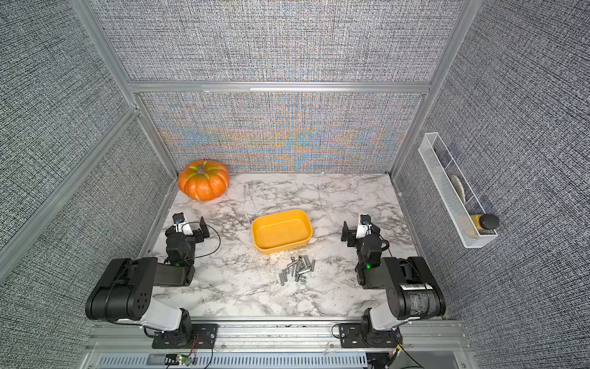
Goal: Put the socket on the desktop into the storage box
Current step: Pick up the socket head from the center of the board.
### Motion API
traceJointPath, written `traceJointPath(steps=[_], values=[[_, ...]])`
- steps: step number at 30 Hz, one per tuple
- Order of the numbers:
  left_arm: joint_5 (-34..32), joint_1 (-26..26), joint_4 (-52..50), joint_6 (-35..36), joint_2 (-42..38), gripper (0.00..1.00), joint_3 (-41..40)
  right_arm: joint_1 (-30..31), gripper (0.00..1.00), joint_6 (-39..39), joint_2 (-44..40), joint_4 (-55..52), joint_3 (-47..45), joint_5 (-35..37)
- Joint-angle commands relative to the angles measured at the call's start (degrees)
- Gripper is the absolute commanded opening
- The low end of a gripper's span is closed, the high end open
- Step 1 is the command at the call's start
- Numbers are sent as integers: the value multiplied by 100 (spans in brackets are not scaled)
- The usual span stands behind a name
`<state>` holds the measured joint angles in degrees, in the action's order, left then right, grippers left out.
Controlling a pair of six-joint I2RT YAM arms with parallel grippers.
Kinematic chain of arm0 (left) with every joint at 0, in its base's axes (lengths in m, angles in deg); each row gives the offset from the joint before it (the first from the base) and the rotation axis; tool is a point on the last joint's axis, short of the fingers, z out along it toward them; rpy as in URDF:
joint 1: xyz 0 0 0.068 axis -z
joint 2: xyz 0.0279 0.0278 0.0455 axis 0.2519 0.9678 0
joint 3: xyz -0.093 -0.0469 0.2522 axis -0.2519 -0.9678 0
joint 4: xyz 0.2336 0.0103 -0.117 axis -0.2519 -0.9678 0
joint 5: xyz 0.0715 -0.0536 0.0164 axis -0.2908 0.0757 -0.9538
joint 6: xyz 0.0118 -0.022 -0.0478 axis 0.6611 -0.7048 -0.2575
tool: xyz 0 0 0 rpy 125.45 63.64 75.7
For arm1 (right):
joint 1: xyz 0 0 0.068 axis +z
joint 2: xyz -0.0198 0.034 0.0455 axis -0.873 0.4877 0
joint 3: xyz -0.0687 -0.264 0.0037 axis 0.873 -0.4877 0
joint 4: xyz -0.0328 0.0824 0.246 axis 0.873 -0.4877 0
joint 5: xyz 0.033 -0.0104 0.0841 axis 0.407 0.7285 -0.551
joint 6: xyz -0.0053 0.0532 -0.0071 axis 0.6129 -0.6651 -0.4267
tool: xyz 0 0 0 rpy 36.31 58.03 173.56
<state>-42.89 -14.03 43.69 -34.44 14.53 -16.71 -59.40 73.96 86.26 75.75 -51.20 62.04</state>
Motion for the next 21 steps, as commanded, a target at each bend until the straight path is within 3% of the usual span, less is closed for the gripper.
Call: traceJointPath(steps=[1,21], values=[[16,-9,170,15,-10,99,9,2,99,12,-5,212,-4,82],[32,-3,136,28,-3,100,35,-41,99,-4,-15,178,-7,-8]])
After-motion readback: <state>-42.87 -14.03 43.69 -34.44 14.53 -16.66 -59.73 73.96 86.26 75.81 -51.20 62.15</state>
